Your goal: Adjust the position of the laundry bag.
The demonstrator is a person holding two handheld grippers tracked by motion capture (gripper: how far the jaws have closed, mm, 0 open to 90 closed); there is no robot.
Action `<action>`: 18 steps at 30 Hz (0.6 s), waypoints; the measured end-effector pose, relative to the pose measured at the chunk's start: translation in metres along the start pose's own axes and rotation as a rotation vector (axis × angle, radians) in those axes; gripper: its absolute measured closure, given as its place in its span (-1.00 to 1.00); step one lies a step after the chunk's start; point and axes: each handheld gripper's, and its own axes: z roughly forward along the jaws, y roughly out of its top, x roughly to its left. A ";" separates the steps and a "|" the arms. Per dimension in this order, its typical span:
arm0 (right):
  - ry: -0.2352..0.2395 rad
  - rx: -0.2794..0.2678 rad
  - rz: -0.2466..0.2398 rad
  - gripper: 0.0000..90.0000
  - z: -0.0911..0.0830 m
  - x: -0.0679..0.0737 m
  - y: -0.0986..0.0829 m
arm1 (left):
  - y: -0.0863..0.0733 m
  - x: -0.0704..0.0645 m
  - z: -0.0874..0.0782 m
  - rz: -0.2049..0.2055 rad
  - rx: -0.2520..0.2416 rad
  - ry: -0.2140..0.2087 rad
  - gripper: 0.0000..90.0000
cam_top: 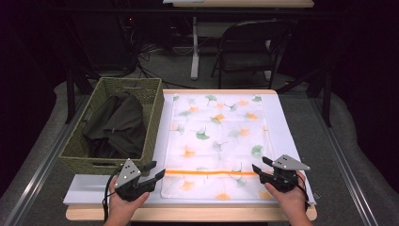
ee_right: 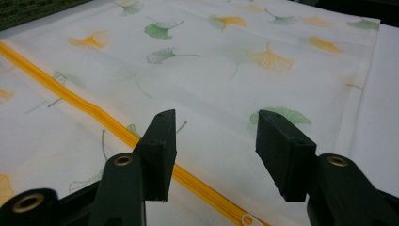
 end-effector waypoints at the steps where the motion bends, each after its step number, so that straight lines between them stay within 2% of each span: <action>1: 0.002 0.007 0.001 0.07 0.001 -0.001 -0.001 | 0.000 0.000 0.000 0.000 0.001 0.001 0.17; 9: 0.005 0.090 0.017 0.10 0.008 -0.008 -0.005 | 0.000 0.000 0.001 -0.002 0.005 0.003 0.16; 18: -0.012 0.125 0.063 0.14 0.011 -0.017 -0.009 | 0.000 -0.001 0.001 -0.001 0.008 0.002 0.16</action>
